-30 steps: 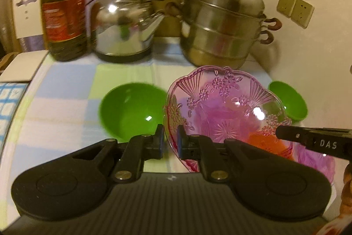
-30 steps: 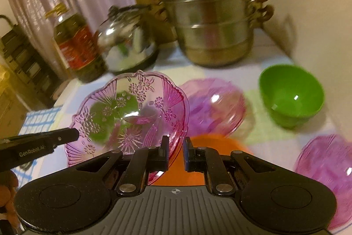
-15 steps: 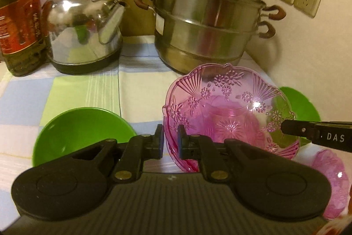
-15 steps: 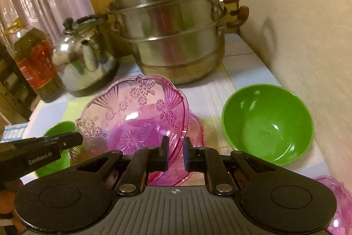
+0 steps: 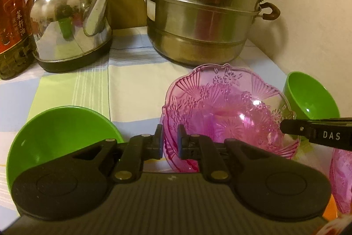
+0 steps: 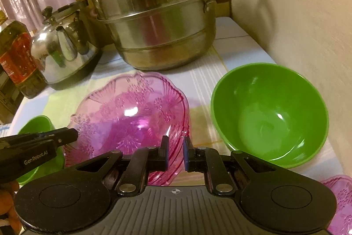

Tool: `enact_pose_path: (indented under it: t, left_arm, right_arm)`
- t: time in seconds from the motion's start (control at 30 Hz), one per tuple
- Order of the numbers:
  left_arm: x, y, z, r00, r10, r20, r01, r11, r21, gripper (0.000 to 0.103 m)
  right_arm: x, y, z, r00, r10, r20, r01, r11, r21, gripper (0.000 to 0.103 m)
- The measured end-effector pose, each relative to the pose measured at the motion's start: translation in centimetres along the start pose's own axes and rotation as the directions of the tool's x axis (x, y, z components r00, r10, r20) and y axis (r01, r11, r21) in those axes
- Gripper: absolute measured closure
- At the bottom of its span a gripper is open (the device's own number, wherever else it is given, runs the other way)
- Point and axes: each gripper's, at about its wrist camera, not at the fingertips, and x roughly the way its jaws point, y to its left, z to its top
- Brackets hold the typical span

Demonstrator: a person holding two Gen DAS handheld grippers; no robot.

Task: Organize plates and bowls
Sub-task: 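Lift the pink plate with both grippers and carry it toward the pink plate by the wall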

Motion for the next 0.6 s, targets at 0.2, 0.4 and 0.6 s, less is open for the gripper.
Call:
enact_pose_path:
  t: [0.2, 0.4, 0.6]
  left_arm:
    - [0.3, -0.2, 0.2, 1.000, 0.008, 0.002, -0.008, 1.000, 0.006, 0.092]
    - [0.6, -0.2, 0.0, 1.000, 0.004, -0.001, -0.004, 1.000, 0.004, 0.093]
    - [1.0, -0.2, -0.2, 1.000, 0.008, -0.011, -0.008, 1.000, 0.010, 0.092]
  right_arm:
    - [0.5, -0.5, 0.0, 1.000, 0.005, 0.001, -0.005, 1.000, 0.010, 0.090]
    - [1.2, -0.5, -0.4, 1.000, -0.002, -0.010, 0.002, 1.000, -0.002, 0.090]
    - [1.3, -0.4, -0.5, 1.000, -0.016, -0.010, 0.016, 1.000, -0.021, 0.090]
